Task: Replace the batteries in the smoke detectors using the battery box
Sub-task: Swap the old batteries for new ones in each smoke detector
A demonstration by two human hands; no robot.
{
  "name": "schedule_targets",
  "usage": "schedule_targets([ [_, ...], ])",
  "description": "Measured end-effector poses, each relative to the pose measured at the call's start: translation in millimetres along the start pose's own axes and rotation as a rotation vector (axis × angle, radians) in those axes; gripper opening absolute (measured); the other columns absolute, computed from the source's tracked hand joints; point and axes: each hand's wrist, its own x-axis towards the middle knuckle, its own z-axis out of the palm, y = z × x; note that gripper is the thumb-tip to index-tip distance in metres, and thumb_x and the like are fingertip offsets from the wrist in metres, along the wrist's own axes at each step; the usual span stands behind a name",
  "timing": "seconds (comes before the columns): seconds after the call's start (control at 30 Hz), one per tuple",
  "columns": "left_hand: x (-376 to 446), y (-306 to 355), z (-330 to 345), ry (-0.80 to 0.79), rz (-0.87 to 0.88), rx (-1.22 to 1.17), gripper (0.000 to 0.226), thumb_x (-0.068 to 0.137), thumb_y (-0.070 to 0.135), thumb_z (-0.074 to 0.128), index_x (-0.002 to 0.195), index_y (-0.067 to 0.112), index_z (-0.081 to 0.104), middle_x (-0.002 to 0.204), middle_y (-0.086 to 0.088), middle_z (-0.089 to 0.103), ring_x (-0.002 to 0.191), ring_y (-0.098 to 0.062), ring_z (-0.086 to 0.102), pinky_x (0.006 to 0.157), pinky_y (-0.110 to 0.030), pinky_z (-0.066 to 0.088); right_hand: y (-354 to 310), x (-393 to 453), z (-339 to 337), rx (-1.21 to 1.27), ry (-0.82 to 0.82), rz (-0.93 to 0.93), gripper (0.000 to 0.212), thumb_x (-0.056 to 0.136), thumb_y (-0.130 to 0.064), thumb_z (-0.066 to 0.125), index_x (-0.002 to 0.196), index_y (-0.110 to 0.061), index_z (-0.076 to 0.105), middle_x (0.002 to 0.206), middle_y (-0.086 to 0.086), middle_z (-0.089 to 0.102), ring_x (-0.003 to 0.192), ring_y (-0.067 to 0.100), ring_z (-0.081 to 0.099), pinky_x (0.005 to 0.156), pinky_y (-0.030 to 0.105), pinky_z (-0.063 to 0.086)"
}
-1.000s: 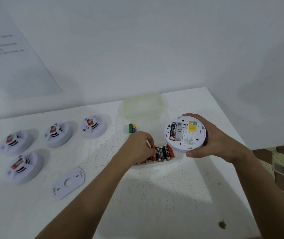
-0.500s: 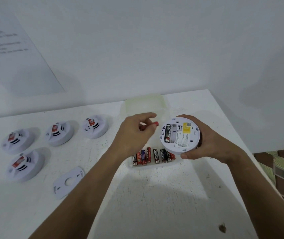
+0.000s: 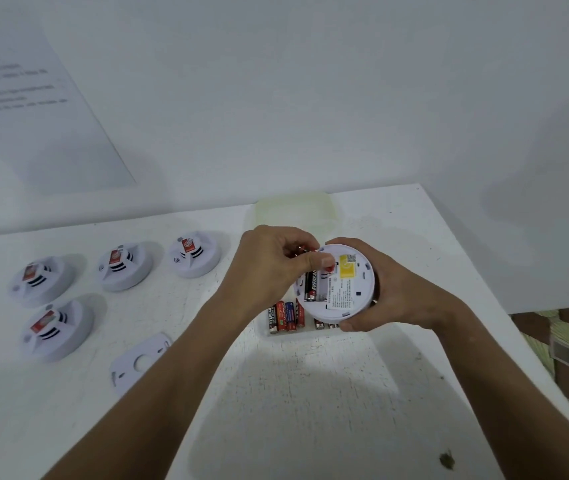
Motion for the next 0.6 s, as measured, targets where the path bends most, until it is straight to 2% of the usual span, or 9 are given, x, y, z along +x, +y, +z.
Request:
schedule_targets([
  [0.07, -2, -1, -2, -0.032, 0.004, 0.059, 0.017, 0.08, 0.034, 0.075, 0.095, 0.025, 0.077, 0.076, 0.012, 0.072, 0.068, -0.006, 0.064, 0.066, -0.016, 0.052, 0, 1, 3, -0.002, -0.006, 0.009, 0.093, 0.062, -0.001, 0.087, 0.14, -0.022, 0.042, 0.126, -0.004, 0.057, 0.12, 0.02, 0.057, 0.091, 0.031, 0.056],
  [0.13, -4, -3, -5, -0.077, 0.01, 0.166, 0.032, 0.087, 0.036, 0.066, 0.117, 0.024, 0.07, 0.09, 0.01, 0.067, 0.078, 0.001, 0.059, 0.067, 0.0, 0.042, -1, 2, 5, -0.002, -0.011, 0.012, 0.093, 0.062, 0.001, 0.087, 0.14, -0.023, 0.042, 0.126, -0.006, 0.058, 0.121, 0.018, 0.057, 0.091, 0.028, 0.055],
  [0.2, -7, -5, -6, -0.115, 0.049, 0.239, 0.039, 0.091, 0.038, 0.061, 0.127, 0.026, 0.063, 0.098, 0.008, 0.064, 0.092, -0.006, 0.059, 0.074, -0.002, 0.037, -3, 4, 6, 0.005, -0.021, 0.015, 0.093, 0.062, 0.003, 0.087, 0.14, -0.022, 0.042, 0.127, -0.004, 0.058, 0.121, 0.019, 0.057, 0.091, 0.031, 0.056],
  [0.27, -10, -6, -7, -0.109, 0.053, 0.234, 0.042, 0.088, 0.039, 0.066, 0.128, 0.03, 0.059, 0.098, 0.008, 0.067, 0.09, -0.004, 0.062, 0.075, -0.007, 0.043, -5, 6, 8, 0.012, -0.034, 0.018, 0.093, 0.062, 0.005, 0.087, 0.14, -0.02, 0.043, 0.128, 0.0, 0.058, 0.121, 0.021, 0.058, 0.09, 0.034, 0.057],
  [0.33, -13, -8, -9, -0.048, 0.022, 0.177, 0.036, 0.081, 0.038, 0.074, 0.113, 0.031, 0.058, 0.085, 0.012, 0.067, 0.074, 0.004, 0.061, 0.062, -0.005, 0.044, -7, 10, 11, 0.008, -0.042, 0.019, 0.093, 0.061, 0.002, 0.087, 0.14, -0.019, 0.042, 0.128, 0.002, 0.057, 0.121, 0.022, 0.058, 0.091, 0.037, 0.057],
  [0.4, -16, -12, -10, 0.03, 0.033, 0.162, 0.028, 0.077, 0.039, 0.078, 0.097, 0.029, 0.061, 0.077, 0.013, 0.064, 0.069, 0.004, 0.058, 0.059, -0.006, 0.044, -8, 13, 15, 0.007, -0.046, 0.016, 0.094, 0.061, 0.0, 0.087, 0.141, -0.019, 0.042, 0.129, 0.003, 0.056, 0.121, 0.023, 0.058, 0.093, 0.038, 0.057],
  [0.43, -18, -15, -12, 0.056, 0.052, 0.181, 0.026, 0.076, 0.04, 0.078, 0.095, 0.027, 0.065, 0.08, 0.013, 0.063, 0.071, 0.003, 0.057, 0.06, -0.006, 0.043, -9, 15, 17, 0.006, -0.049, 0.014, 0.094, 0.061, 0.0, 0.087, 0.141, -0.019, 0.042, 0.129, 0.003, 0.056, 0.121, 0.023, 0.058, 0.093, 0.037, 0.057],
  [0.5, -24, -22, -15, 0.062, 0.094, 0.199, 0.033, 0.077, 0.046, 0.073, 0.102, 0.025, 0.072, 0.093, 0.013, 0.058, 0.082, 0.007, 0.054, 0.066, -0.002, 0.038, -10, 19, 21, 0.006, -0.058, 0.008, 0.093, 0.061, 0.001, 0.087, 0.14, -0.019, 0.042, 0.128, 0.003, 0.057, 0.121, 0.023, 0.058, 0.092, 0.034, 0.056],
  [0.6, -40, -33, -25, -0.074, 0.064, 0.137, 0.061, 0.068, 0.061, 0.067, 0.124, 0.04, 0.059, 0.116, 0.017, 0.044, 0.109, 0.013, 0.042, 0.078, 0.004, 0.034, -13, 27, 25, -0.007, -0.065, -0.003, 0.092, 0.061, -0.003, 0.087, 0.14, -0.021, 0.043, 0.129, 0.0, 0.058, 0.122, 0.023, 0.058, 0.094, 0.036, 0.056],
])
